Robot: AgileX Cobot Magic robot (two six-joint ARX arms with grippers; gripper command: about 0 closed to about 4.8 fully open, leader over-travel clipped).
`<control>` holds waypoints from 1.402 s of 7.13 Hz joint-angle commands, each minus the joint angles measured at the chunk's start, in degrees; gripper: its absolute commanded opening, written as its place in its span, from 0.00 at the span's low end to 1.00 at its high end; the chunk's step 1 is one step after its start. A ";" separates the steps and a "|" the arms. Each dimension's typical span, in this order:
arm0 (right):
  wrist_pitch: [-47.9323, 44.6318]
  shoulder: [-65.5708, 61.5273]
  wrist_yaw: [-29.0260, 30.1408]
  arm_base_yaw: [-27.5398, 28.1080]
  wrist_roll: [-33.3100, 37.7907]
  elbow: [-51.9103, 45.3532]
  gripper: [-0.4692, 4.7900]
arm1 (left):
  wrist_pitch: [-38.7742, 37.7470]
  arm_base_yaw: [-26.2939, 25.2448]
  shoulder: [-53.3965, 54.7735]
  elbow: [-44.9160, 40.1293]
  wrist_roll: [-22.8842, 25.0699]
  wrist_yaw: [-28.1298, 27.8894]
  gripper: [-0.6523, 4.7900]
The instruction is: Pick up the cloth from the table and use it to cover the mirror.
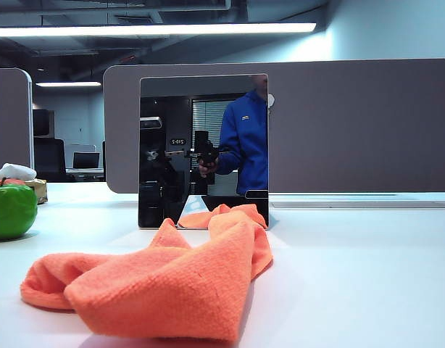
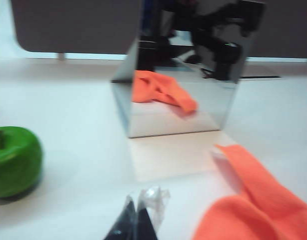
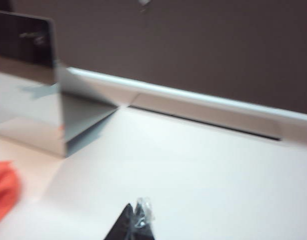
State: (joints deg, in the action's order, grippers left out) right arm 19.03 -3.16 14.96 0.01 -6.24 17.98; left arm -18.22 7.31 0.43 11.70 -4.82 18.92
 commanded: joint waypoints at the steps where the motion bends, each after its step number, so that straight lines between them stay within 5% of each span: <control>1: 16.76 -5.18 12.24 -0.13 -0.66 11.82 0.09 | -1.05 0.13 0.09 1.18 -9.18 19.04 0.11; 5: 28.52 -11.30 12.15 -0.04 -1.31 24.79 0.09 | -10.40 0.11 0.11 11.80 -7.76 20.70 0.11; 7: 34.60 -17.38 11.65 0.04 -4.76 33.31 0.09 | -20.46 0.11 0.17 19.67 -4.35 15.93 0.11; 8: 38.97 -24.09 10.47 0.00 -4.76 41.00 0.09 | -32.57 0.11 7.32 32.26 -0.85 12.50 0.11; 9: 42.01 -29.55 16.39 -0.11 -4.74 41.42 0.09 | -37.92 0.11 21.31 40.39 8.02 7.85 0.11; 10: 41.72 -31.39 16.87 -1.95 -4.74 41.42 0.09 | -37.03 0.11 25.16 40.39 8.07 7.61 0.11</control>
State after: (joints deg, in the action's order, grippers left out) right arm 61.80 -33.93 31.27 -1.02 -11.00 59.20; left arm -56.40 7.33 24.69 51.99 2.96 26.74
